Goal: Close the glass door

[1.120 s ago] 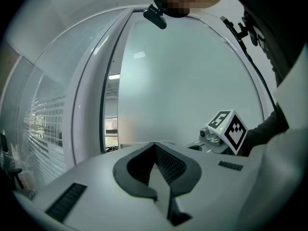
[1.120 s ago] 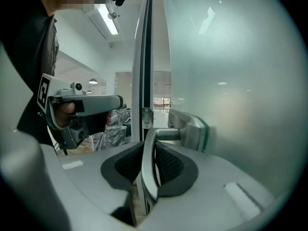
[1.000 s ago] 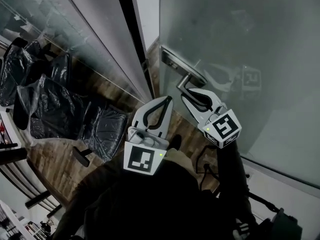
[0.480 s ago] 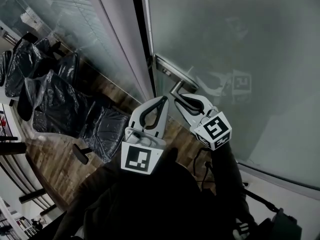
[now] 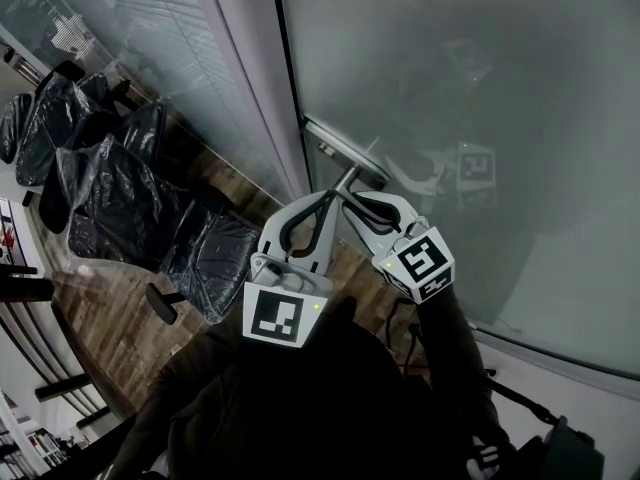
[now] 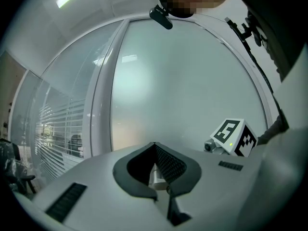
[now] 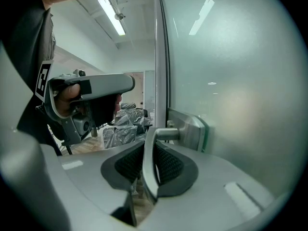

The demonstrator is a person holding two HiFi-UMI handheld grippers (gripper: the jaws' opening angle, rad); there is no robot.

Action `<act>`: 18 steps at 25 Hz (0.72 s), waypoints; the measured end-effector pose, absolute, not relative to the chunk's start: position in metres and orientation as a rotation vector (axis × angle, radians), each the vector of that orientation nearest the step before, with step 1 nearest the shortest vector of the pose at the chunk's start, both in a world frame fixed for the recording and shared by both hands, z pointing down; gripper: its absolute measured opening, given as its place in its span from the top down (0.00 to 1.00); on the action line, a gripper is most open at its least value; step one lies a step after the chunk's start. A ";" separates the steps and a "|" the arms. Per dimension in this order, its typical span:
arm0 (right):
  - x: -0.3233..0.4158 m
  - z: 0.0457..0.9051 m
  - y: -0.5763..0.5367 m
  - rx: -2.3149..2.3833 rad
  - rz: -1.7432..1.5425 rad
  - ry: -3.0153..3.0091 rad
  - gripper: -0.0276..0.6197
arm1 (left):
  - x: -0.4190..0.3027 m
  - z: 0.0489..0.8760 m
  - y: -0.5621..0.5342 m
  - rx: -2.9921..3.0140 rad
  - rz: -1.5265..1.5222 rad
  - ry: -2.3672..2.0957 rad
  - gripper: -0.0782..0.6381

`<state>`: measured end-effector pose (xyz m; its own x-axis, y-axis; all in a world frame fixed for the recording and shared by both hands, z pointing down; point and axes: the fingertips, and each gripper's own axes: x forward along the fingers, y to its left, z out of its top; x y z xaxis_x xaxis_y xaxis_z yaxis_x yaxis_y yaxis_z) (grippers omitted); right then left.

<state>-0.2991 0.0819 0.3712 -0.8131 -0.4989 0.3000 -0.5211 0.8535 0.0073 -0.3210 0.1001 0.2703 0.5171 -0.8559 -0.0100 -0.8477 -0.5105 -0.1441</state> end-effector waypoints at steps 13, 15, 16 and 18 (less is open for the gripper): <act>-0.302 0.372 0.093 0.778 0.053 -2.737 0.85 | -0.319 0.265 0.110 -2.605 -0.065 1.474 0.90; -0.302 0.367 0.097 0.785 -0.030 -2.736 0.83 | -0.318 0.263 0.110 -2.598 -0.060 1.472 0.90; -0.302 0.361 0.100 0.791 -0.083 -2.737 0.83 | -0.318 0.263 0.110 -2.594 -0.058 1.471 0.90; -0.303 0.344 0.104 0.802 -0.196 -2.751 0.83 | -0.318 0.261 0.108 -2.593 -0.052 1.475 0.90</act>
